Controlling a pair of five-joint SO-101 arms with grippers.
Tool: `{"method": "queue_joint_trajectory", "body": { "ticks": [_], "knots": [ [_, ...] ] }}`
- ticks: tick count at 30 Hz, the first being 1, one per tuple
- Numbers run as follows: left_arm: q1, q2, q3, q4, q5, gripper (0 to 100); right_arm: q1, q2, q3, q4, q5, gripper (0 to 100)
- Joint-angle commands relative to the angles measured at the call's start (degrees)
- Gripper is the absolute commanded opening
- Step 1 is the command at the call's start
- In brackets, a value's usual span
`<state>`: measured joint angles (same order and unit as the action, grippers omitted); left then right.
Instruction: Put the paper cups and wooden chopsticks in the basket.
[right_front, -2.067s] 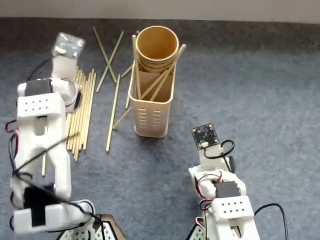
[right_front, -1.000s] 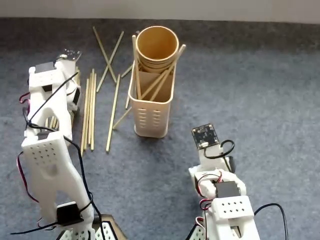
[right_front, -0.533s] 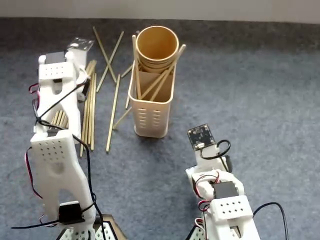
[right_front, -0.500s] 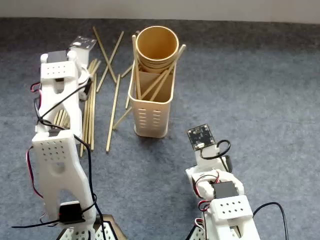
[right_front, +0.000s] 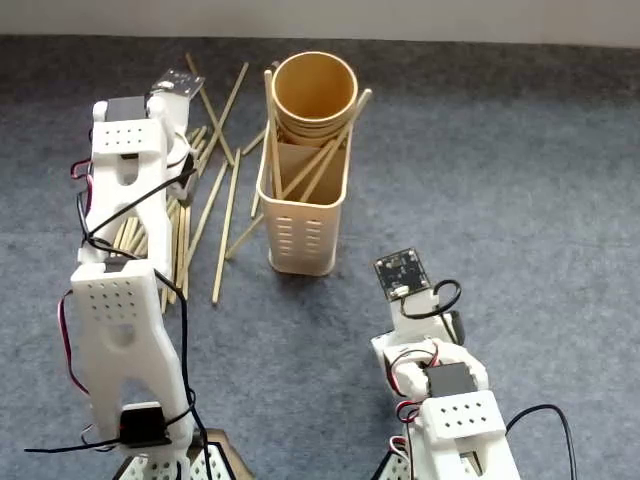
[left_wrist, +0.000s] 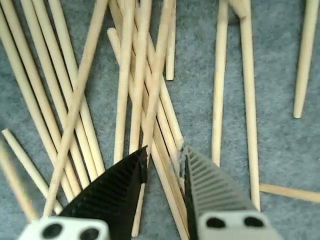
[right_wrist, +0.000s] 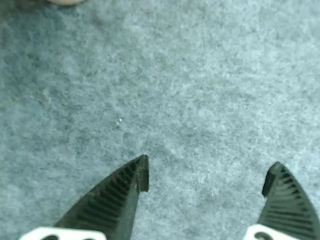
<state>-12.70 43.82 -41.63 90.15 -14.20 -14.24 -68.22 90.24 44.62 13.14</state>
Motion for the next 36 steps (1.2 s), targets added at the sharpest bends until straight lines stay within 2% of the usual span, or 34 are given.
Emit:
{"method": "queue_joint_trajectory", "body": {
  "ticks": [1,4,8,13,17,24,28,32,36],
  "knots": [
    [0.7,-3.2,-2.2,0.3,0.6,14,-0.4,-0.6,-0.2,-0.7,0.6,35.8],
    [0.0,-3.1,-2.2,0.3,0.4,21,-0.4,-0.6,-0.2,-0.6,0.6,35.8],
    [-2.5,-3.3,-1.5,0.2,0.4,19,-0.3,-0.6,-0.2,-0.6,0.6,35.8],
    [-5.2,-3.3,-1.6,1.8,-7.6,19,-0.3,-0.6,-0.2,-0.6,0.6,35.8],
    [-6.6,-3.8,-2.2,2.3,-11.1,19,1.5,-0.6,-0.5,-0.6,0.6,35.8],
    [-10.2,-3.5,-17.2,3.0,-13.7,19,7.3,-0.7,-0.7,-0.6,0.6,35.8],
    [-10.6,-3.3,-23.6,11.2,-13.5,19,8.1,-0.7,-1.5,-0.6,0.6,35.8],
    [-12.6,-3.3,-19.1,11.4,-13.5,19,8.2,-0.7,-1.5,-0.4,0.6,35.8],
    [-11.5,-3.2,-15.0,10.6,-13.5,19,8.1,-0.7,-2.1,1.9,0.6,35.8]
  ]
}}
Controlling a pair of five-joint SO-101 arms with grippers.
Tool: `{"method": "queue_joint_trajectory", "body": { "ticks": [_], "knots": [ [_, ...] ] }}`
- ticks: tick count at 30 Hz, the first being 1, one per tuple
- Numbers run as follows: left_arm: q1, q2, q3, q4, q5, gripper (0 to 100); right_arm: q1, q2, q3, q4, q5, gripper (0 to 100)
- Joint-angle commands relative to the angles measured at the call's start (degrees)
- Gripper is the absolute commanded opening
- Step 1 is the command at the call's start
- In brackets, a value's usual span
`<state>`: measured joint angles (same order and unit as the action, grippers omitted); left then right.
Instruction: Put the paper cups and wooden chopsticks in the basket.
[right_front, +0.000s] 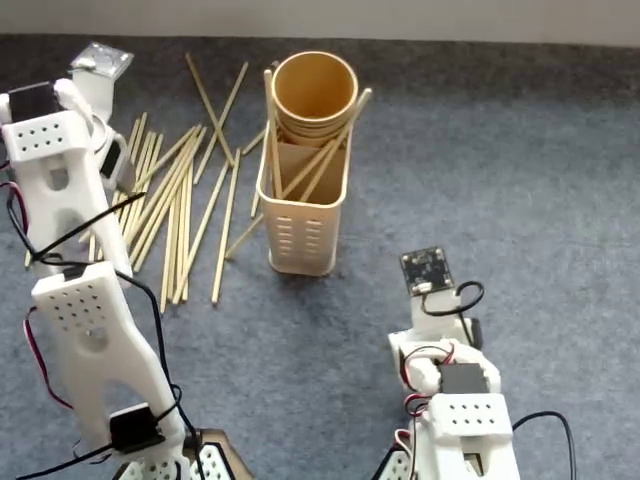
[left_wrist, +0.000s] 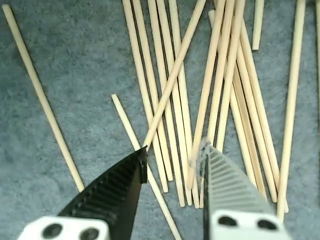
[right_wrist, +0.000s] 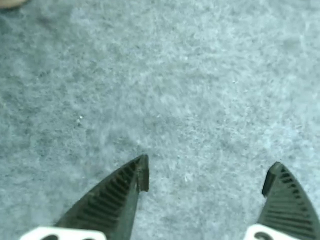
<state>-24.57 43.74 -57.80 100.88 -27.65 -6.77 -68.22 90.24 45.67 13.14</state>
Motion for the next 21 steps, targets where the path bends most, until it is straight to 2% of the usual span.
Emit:
{"method": "queue_joint_trajectory", "body": {
  "ticks": [1,10,14,21],
  "knots": [
    [0.9,-3.1,2.1,-0.2,-0.1,19,0.7,-0.7,-2.1,0.8,0.6,35.8],
    [9.5,-2.6,9.5,-0.7,0.0,19,0.7,-0.7,-2.1,0.8,0.6,35.8],
    [8.9,2.8,9.6,-4.2,1.6,19,0.7,-0.7,-2.1,0.8,0.6,35.8],
    [7.3,11.7,1.3,-3.6,1.8,19,0.6,-0.7,-2.1,0.8,0.6,35.8]
  ]
}}
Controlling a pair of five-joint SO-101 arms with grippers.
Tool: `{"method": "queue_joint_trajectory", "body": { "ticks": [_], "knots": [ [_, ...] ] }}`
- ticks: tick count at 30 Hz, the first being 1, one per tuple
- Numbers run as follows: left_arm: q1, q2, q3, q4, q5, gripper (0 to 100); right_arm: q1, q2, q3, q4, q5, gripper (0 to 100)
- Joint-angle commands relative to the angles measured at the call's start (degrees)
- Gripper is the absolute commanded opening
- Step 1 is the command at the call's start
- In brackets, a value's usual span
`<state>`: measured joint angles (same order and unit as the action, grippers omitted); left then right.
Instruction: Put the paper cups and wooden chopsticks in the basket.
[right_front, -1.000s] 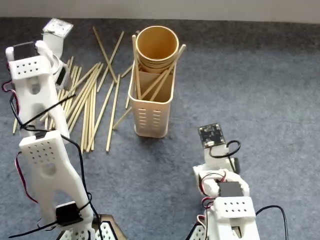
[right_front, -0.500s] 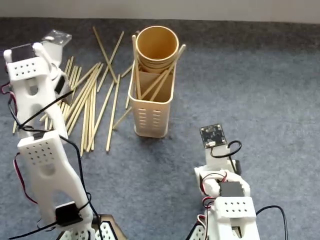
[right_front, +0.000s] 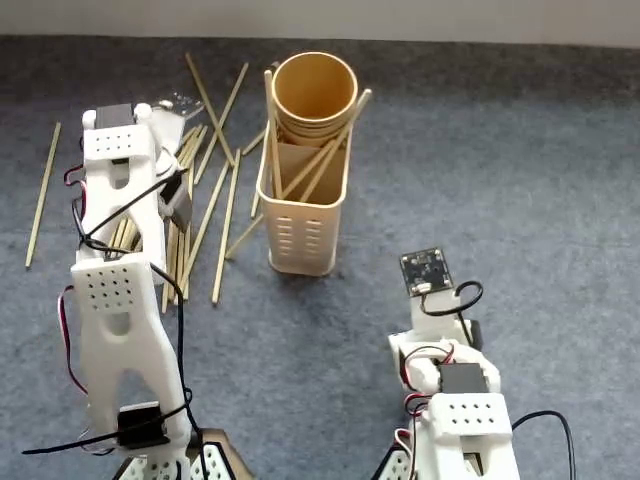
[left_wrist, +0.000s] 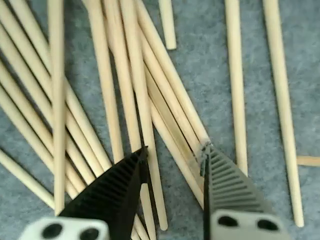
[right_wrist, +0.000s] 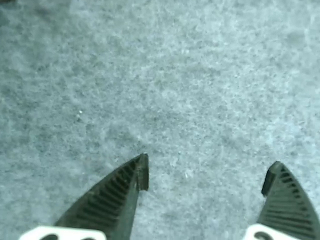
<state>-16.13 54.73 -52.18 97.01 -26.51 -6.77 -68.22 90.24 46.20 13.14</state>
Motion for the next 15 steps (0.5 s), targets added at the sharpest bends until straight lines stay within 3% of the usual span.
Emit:
{"method": "queue_joint_trajectory", "body": {
  "ticks": [1,4,9,15],
  "knots": [
    [-1.5,1.5,-5.7,1.0,0.7,19,0.6,-0.7,-2.1,0.3,0.6,35.8],
    [-1.7,3.3,-8.9,2.7,0.8,18,0.6,-0.7,-2.1,0.3,0.6,35.8],
    [-0.7,4.3,-9.5,3.1,0.6,4,-0.3,-0.7,-2.1,0.3,0.6,35.8],
    [1.3,3.4,-9.6,3.3,0.8,3,-3.2,-0.7,-1.6,0.3,0.6,35.8]
  ]
}}
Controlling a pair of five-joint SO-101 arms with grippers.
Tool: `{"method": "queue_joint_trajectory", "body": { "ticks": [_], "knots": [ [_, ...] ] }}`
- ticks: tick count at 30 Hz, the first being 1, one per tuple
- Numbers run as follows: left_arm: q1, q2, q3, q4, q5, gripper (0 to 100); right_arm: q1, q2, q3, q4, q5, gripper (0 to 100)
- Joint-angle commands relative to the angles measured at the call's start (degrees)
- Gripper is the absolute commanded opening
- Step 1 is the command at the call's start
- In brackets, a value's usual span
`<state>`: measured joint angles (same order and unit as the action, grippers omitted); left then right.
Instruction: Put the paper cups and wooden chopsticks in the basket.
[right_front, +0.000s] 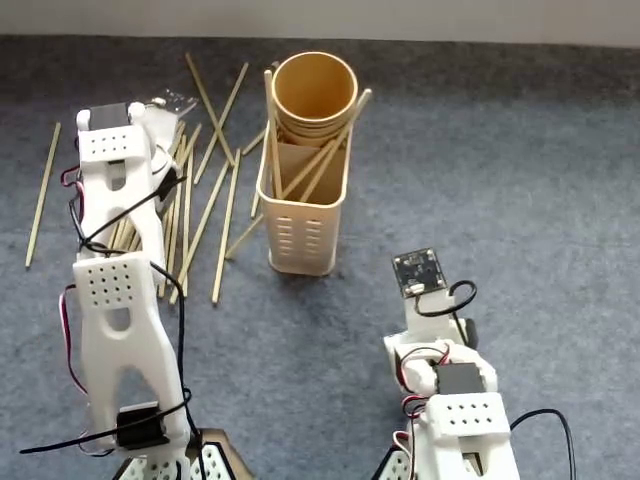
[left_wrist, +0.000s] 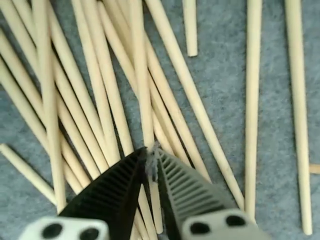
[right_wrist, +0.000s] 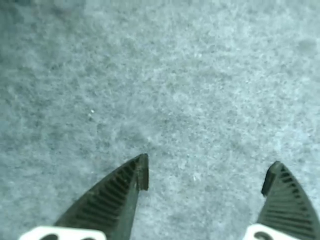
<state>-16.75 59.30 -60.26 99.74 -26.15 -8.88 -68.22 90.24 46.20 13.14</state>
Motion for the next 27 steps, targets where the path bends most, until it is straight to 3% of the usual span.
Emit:
{"method": "queue_joint_trajectory", "body": {
  "ticks": [1,9,14,18,24,27],
  "knots": [
    [2.2,-1.9,-1.5,0.9,0.4,3,-1.1,-0.7,-1.6,0.3,0.6,35.8],
    [3.9,-9.2,-1.2,1.0,2.0,4,-1.3,-0.7,-1.5,0.3,0.6,35.8],
    [2.6,-7.6,-1.3,0.7,5.5,22,-1.3,-0.7,-1.5,0.3,0.5,35.8],
    [1.5,-3.7,-1.5,0.0,3.1,18,-1.3,-0.7,-1.5,0.3,0.5,35.8],
    [1.7,1.5,-1.5,0.3,3.0,25,-1.3,-0.7,-1.5,0.3,0.5,35.8],
    [1.4,2.2,-1.5,0.1,3.0,21,-1.3,-0.7,-1.5,0.3,0.5,35.8]
  ]
}}
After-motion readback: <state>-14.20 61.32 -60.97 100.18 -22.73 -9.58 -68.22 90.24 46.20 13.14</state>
